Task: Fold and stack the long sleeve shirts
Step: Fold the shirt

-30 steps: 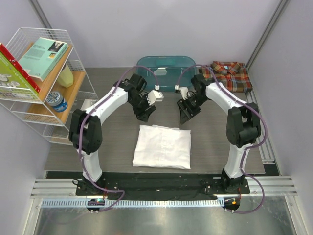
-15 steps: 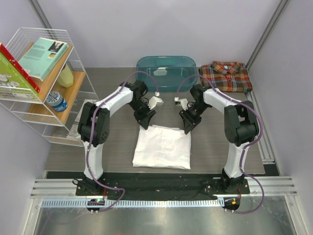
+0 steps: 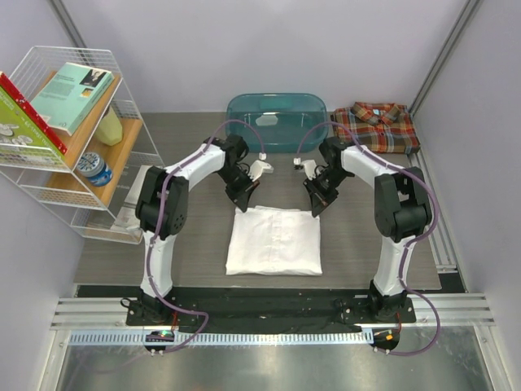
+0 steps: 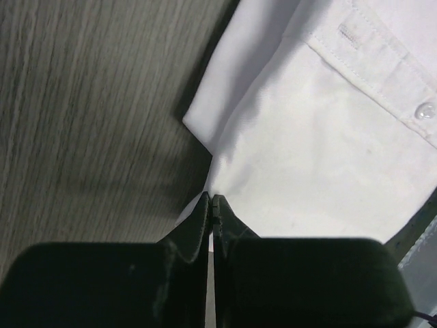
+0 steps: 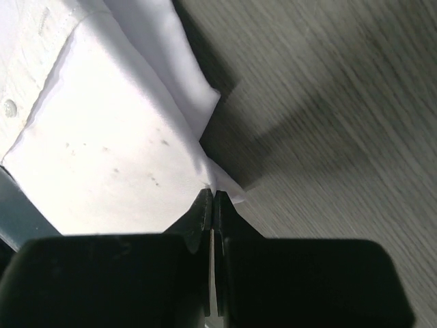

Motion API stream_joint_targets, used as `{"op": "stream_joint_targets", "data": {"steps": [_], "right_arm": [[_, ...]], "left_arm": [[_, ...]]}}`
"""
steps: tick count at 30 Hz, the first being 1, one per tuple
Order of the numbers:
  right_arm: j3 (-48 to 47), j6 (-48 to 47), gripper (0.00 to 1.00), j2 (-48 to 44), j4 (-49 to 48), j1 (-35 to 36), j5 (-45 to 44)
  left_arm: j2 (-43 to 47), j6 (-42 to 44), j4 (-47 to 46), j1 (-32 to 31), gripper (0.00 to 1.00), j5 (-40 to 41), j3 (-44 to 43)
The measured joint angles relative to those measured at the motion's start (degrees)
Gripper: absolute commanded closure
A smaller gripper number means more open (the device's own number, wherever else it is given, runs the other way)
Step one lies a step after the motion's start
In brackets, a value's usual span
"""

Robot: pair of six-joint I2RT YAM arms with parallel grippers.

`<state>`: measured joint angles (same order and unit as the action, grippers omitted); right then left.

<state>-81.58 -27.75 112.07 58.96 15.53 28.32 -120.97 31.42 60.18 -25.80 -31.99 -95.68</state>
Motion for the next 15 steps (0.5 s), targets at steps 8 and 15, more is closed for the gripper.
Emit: {"op": "stream_joint_targets", "data": {"steps": [8, 15], "right_arm": [[-0.13, 4.02, 0.99, 5.64, -4.96, 0.07, -1.88], [-4.96, 8.2, 0.99, 8.28, -4.63, 0.0, -4.46]], "left_arm": [[-4.59, -4.44, -3.89, 0.11, 1.0, 2.82, -0.11], [-8.76, -7.5, -1.88, 0.63, 1.0, 5.88, -7.78]]}}
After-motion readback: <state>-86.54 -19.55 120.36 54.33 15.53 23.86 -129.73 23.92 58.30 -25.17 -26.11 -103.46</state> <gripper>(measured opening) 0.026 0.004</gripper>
